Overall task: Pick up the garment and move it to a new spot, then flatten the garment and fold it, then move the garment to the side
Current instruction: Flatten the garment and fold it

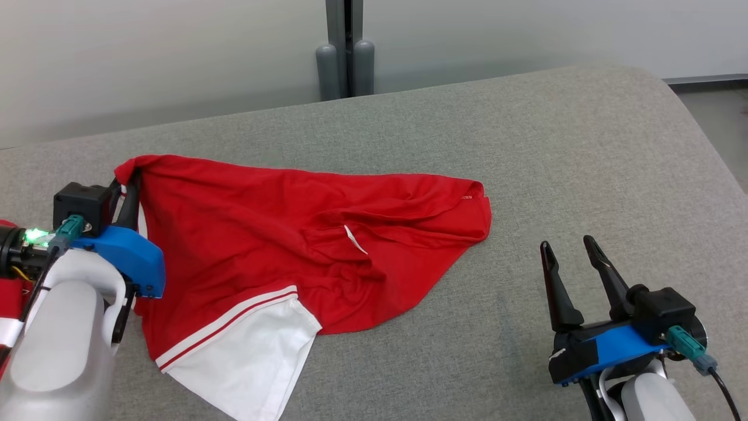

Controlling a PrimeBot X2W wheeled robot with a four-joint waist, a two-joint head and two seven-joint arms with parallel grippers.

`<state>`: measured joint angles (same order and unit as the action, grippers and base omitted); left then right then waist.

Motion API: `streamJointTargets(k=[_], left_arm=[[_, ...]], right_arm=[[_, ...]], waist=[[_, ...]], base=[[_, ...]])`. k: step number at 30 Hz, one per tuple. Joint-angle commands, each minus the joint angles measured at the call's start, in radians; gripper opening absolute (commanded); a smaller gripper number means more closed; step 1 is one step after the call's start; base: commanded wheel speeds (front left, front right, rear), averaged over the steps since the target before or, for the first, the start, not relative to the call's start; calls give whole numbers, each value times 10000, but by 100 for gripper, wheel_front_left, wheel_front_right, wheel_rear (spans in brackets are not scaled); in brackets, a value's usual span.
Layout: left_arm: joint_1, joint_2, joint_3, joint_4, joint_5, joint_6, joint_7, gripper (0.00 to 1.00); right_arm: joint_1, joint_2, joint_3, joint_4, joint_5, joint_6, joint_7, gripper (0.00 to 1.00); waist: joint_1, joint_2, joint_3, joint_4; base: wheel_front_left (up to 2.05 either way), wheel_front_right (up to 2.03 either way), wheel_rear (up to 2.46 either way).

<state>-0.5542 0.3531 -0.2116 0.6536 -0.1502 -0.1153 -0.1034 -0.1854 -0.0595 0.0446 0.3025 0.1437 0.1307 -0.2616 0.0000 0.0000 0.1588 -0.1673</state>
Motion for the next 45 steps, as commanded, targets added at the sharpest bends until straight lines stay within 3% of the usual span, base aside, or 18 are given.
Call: streamJointTargets(k=[1,2,3,9,15,26,34,41,45], left_arm=[[-200,41,40,244,-94,1,-99,0],[-212,-25,80,383,-161,20,-160,36],[-239,-53,98,487,-180,56,-244,100],[-10,-304,101,956,-346,201,-940,100],[754,-743,242,473,-625,453,-1486,100],[3090,-1558,946,-2896,-562,982,-1627,100],[4517,-2241,1314,-3934,-35,1166,-1628,100],[4876,-2503,1570,-3921,235,1031,-1629,100],[4841,-2599,1379,-3718,365,695,-1630,100]], right_arm=[[-172,-6,-5,32,50,1,-51,100],[-174,-2,-8,40,54,1,-51,100],[-169,6,-20,43,55,1,-51,100],[-19,27,-158,81,38,1,-51,100],[171,53,-183,-12,-22,1,-51,100],[242,55,-236,-43,-19,1,-51,100],[346,66,-260,-9,-17,1,-51,100],[417,68,-266,42,-10,1,-51,100],[438,51,-252,47,-28,1,-51,100]], waist=[[0,0,35,-71],[0,0,45,-92],[0,0,55,-106],[0,0,-73,48],[0,0,-341,466],[0,0,-590,1201],[0,0,-791,1450],[0,0,-908,1544],[0,0,-941,1576]], base=[[0,0,0],[0,0,0],[0,0,0],[0,0,0],[0,0,0],[0,0,0],[0,0,0],[0,0,0],[0,0,0]])
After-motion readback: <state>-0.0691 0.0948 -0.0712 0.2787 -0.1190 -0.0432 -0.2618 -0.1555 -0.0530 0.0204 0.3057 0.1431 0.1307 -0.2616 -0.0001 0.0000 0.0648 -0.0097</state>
